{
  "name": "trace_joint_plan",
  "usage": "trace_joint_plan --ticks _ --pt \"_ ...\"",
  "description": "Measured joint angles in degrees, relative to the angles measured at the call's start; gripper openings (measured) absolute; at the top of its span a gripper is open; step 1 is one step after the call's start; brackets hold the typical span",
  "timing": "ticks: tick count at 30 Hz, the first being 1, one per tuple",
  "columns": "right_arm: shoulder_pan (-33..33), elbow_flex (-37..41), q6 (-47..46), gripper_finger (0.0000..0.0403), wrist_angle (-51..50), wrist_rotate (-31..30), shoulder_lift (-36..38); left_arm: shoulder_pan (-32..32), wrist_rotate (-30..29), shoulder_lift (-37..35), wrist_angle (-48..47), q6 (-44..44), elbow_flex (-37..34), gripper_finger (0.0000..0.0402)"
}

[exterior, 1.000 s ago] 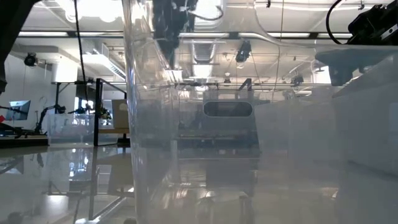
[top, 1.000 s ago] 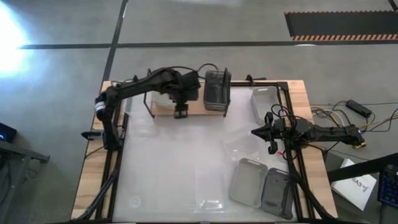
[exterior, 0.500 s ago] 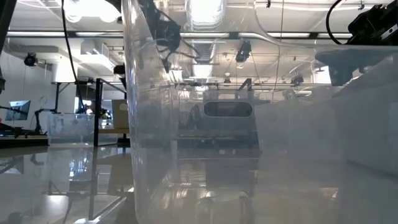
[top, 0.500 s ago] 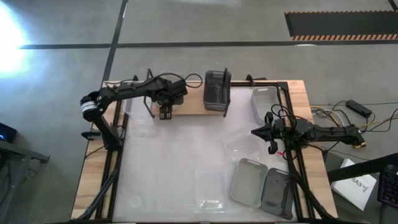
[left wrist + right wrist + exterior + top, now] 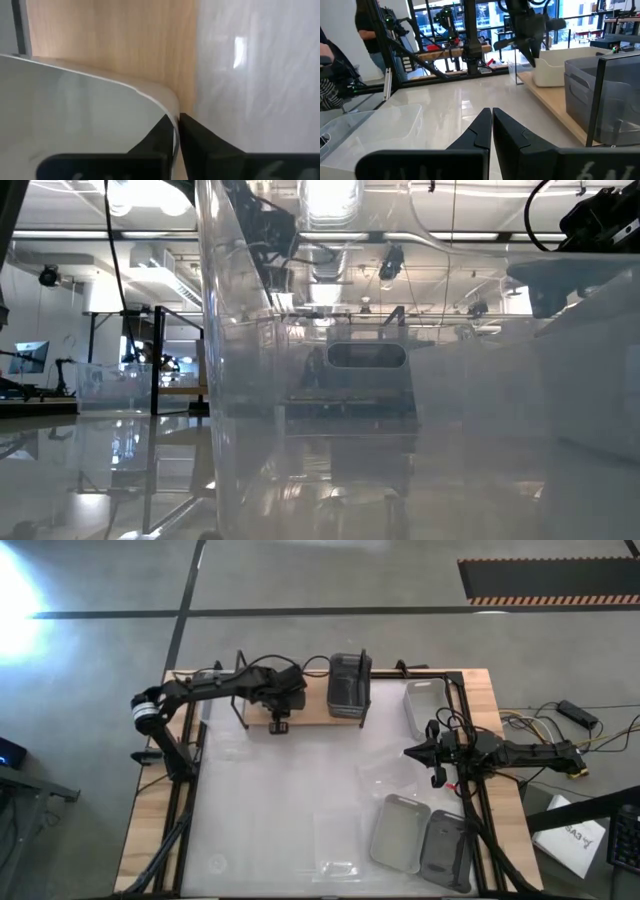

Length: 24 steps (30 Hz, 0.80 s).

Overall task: Stack baskets on shelf by color
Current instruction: Adjust the gray bin on the shelf

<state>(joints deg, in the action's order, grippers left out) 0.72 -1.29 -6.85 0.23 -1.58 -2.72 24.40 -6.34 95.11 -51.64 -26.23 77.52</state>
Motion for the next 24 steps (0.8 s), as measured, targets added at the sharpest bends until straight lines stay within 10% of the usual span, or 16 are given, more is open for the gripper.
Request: trace_joint_plan --ticks 24 --pt "0.01 0.01 0.0 0.0009 -0.02 0.02 -0.02 -1.9 8.82 4.17 17.82 9.45 1.68 0.0001"
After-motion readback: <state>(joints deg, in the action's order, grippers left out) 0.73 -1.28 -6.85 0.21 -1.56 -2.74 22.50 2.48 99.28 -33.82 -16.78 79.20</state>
